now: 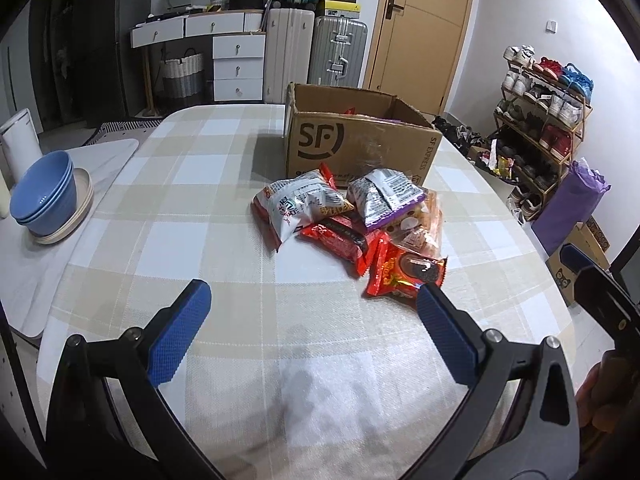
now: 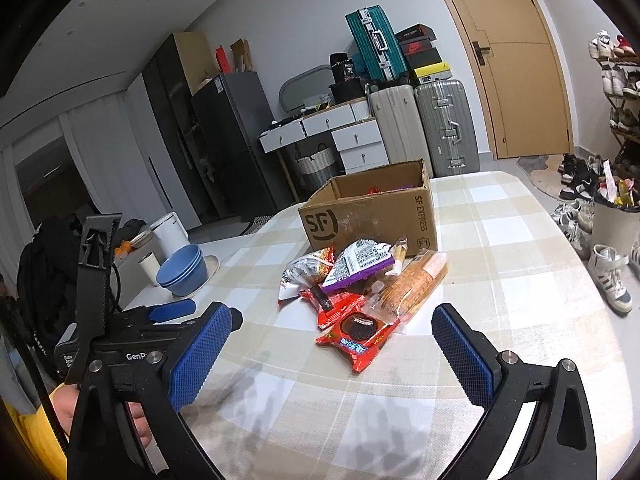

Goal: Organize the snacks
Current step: 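Grasp the white chip bag with the left tool while the right tool grasps the white-purple bag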

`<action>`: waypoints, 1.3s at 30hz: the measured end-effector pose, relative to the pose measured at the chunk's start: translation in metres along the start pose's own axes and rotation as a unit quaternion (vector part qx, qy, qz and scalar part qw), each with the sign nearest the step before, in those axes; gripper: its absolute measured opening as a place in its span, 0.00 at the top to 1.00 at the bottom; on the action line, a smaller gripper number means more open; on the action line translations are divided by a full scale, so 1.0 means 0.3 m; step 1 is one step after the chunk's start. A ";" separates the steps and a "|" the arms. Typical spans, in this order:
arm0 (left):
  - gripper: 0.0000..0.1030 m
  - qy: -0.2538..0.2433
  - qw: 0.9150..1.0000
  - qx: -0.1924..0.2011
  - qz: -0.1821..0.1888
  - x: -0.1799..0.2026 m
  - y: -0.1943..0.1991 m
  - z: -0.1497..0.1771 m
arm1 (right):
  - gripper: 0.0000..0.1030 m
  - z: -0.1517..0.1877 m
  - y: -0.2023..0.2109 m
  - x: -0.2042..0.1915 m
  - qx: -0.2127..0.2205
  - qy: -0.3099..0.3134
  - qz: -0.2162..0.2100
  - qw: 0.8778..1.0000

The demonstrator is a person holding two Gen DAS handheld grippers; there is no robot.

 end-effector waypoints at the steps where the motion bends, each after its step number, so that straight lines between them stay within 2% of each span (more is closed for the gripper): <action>1: 0.00 0.000 1.000 -0.002 -0.002 -0.003 -0.014 -0.003 | 0.01 0.000 -0.006 0.004 -0.001 -0.001 0.000 1.000; 6: 0.00 0.008 1.000 -0.008 -0.009 -0.033 -0.084 -0.044 | 0.01 -0.007 -0.043 0.028 -0.007 -0.006 -0.001 1.000; 14: 0.00 0.038 0.999 -0.028 -0.022 -0.089 -0.254 -0.185 | 0.01 -0.001 -0.123 0.061 -0.024 -0.012 -0.003 1.000; 22: 0.00 0.088 0.992 -0.093 -0.011 -0.142 -0.507 -0.270 | 0.01 -0.006 -0.209 0.115 -0.042 -0.024 -0.004 0.999; 29: 0.01 0.075 0.990 -0.121 -0.024 -0.133 -0.645 -0.292 | 0.01 -0.016 -0.273 0.147 -0.053 -0.030 -0.006 0.998; 33: 0.07 0.111 0.987 -0.111 -0.022 -0.169 -0.668 -0.285 | 0.01 -0.033 -0.312 0.149 -0.061 -0.026 -0.008 0.998; 37: 0.29 0.115 0.986 -0.116 0.018 -0.169 -0.690 -0.268 | 0.01 -0.050 -0.342 0.135 -0.064 -0.021 -0.012 0.998; 39: 0.34 0.101 0.989 -0.108 0.019 -0.160 -0.686 -0.269 | 0.01 -0.056 -0.360 0.126 -0.068 -0.018 -0.012 0.997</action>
Point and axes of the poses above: each gripper's, at about its wrist camera, not at the fingertips, and y roughly against the way its jaws point, x to its right, z to its underside, the point moved 5 cm from there along -y, roughly the way its jaws point, and after that the axes turned 1 degree about z, right-handed, at the moved point
